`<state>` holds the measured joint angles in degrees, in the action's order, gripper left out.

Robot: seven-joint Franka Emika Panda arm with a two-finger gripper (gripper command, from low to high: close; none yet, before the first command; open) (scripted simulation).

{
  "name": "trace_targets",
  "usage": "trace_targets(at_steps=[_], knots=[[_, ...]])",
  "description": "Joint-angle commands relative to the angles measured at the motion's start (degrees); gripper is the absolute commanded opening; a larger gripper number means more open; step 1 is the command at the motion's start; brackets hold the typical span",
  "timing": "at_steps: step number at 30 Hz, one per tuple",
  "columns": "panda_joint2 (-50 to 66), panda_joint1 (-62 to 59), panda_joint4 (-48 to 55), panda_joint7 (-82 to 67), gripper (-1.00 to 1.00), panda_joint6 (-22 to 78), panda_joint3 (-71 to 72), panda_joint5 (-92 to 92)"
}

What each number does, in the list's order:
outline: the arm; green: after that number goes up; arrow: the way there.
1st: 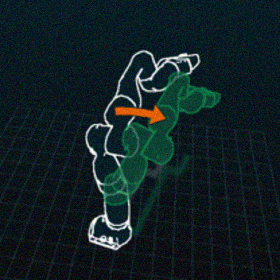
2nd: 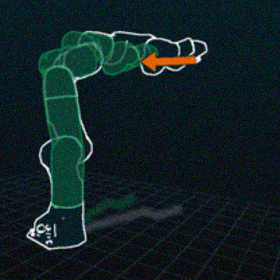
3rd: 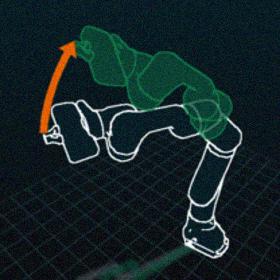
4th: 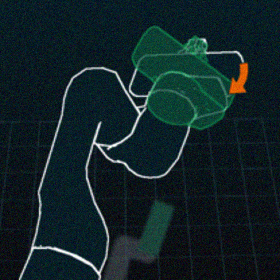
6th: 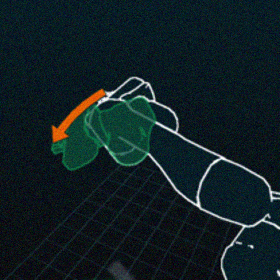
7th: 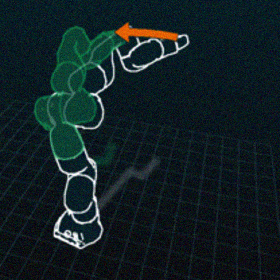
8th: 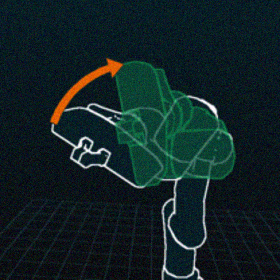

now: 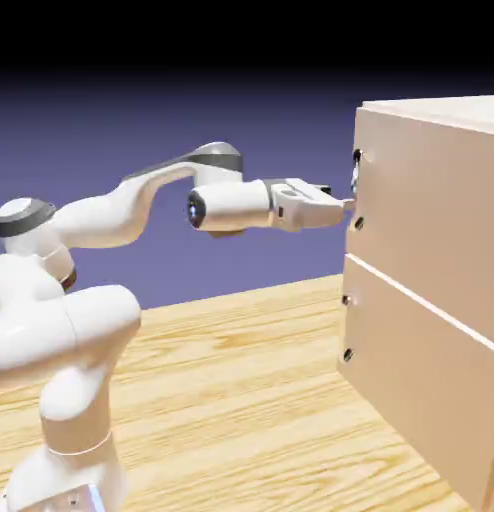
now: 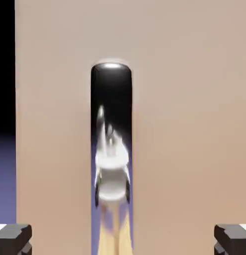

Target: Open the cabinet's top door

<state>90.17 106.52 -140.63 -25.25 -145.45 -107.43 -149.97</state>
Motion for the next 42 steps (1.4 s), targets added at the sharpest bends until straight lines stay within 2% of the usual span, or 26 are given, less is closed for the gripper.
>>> trace_targets(at_steps=[1, 4, 5, 12, 24, 33, 42], knots=[[-0.19, -1.97, 1.85, 0.01, 0.00, 0.10, 0.38, -0.54], [-0.62, -6.56, 6.16, 0.02, 0.00, 0.33, 1.25, -1.79], [-0.62, -6.56, 6.16, 0.02, -1.00, 0.33, 1.25, -1.79], [-0.08, 1.01, -6.29, -4.86, -1.00, 12.48, -2.57, -2.85], [-0.43, 8.76, -27.83, -13.30, -1.00, 41.64, -17.17, 5.62], [-3.88, 1.58, -34.27, -19.61, -1.00, 64.07, -31.55, 19.03], [-16.21, -12.91, -32.23, -31.15, -1.00, 86.41, -43.74, 37.84]])
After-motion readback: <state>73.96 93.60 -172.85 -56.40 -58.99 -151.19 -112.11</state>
